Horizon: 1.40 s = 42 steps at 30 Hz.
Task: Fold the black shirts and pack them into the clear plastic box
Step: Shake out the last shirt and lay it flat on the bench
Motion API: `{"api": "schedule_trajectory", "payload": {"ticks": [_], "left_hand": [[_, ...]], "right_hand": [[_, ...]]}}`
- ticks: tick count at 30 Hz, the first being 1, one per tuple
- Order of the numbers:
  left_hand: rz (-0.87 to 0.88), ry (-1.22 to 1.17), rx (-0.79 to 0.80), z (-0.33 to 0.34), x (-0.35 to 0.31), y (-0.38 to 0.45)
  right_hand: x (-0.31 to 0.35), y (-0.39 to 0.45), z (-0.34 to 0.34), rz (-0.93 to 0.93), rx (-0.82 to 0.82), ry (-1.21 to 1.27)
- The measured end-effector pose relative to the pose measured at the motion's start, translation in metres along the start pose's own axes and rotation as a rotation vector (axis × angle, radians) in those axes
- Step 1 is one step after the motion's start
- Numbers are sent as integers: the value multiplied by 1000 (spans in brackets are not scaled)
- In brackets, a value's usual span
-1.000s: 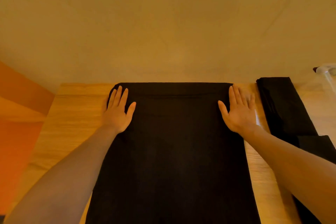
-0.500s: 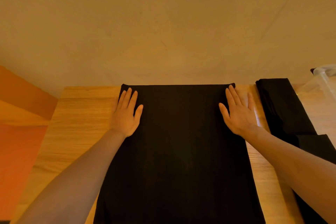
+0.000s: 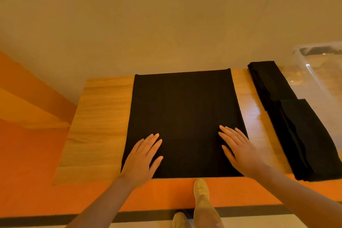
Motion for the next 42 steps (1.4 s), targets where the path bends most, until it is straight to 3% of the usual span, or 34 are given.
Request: {"api": "schedule_trajectory", "payload": {"ticks": [8,14,21,24,27,31,36,42], "left_hand": [[-64,83,46,21,20,-64],[46,105,-96,20,23,-80],[185,66,-226,11,33,-95],[114,-34,-206,4,40,-105],[-90,-363,-185,-1,45,-107],[-331,-775,-191,-9,45,-109],[-410,-1051,-281,-20,45,-112],[-517,-1230,-384,-32,37,-114]], "right_hand": [[1,-69,18,-71,22,-60],[-19,-103,22,-92,-132,-192],[-24,-111,12,-81,-151,-122],[-22,-117,0,-115,-186,-60],[-26,-123,-11,-50,-210,101],[-31,-127,-20,99,-121,396],[-30,-133,-35,301,-151,804],[-17,-123,-53,244,-243,1219]]}}
Point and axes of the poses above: each hand's wrist, its own y-axis towards the middle knuckle, its own z-axis out of the palm, x = y × z, the point moved 4 cm from there along y, towards the middle knuckle, and after that the axes turned 8 degrees about x, right-handed, at the moved point
